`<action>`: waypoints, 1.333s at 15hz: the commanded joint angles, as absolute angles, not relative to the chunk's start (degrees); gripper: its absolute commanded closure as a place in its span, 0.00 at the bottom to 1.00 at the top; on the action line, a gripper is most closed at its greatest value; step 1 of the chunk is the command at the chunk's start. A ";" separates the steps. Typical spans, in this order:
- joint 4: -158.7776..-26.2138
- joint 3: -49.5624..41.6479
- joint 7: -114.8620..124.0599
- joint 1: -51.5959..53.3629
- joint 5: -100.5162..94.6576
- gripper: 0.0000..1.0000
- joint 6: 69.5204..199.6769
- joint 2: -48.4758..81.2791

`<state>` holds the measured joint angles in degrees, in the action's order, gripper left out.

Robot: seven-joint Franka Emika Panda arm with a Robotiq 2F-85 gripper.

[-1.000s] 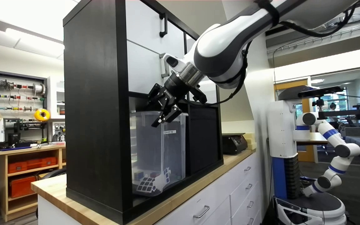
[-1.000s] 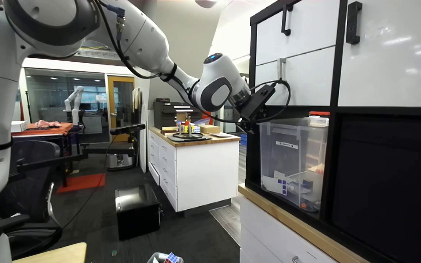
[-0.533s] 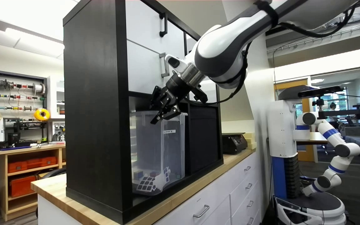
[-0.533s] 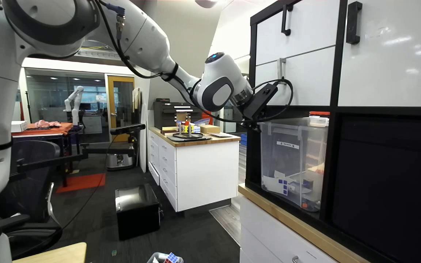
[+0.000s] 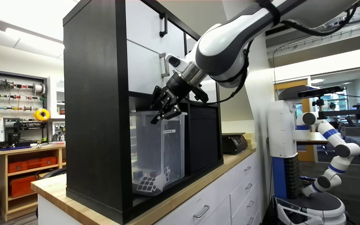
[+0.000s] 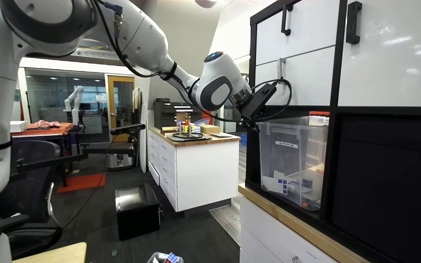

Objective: Pull out the clear container from underneath the cabinet

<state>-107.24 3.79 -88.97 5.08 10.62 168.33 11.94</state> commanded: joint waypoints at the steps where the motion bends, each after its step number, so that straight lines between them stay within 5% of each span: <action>1: -112.35 4.72 -90.90 4.38 12.13 0.92 167.24 6.00; 20: -129.02 3.48 -82.32 5.47 13.40 0.92 157.25 -13.24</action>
<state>-125.99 3.46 -82.83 5.19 12.21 157.99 -8.07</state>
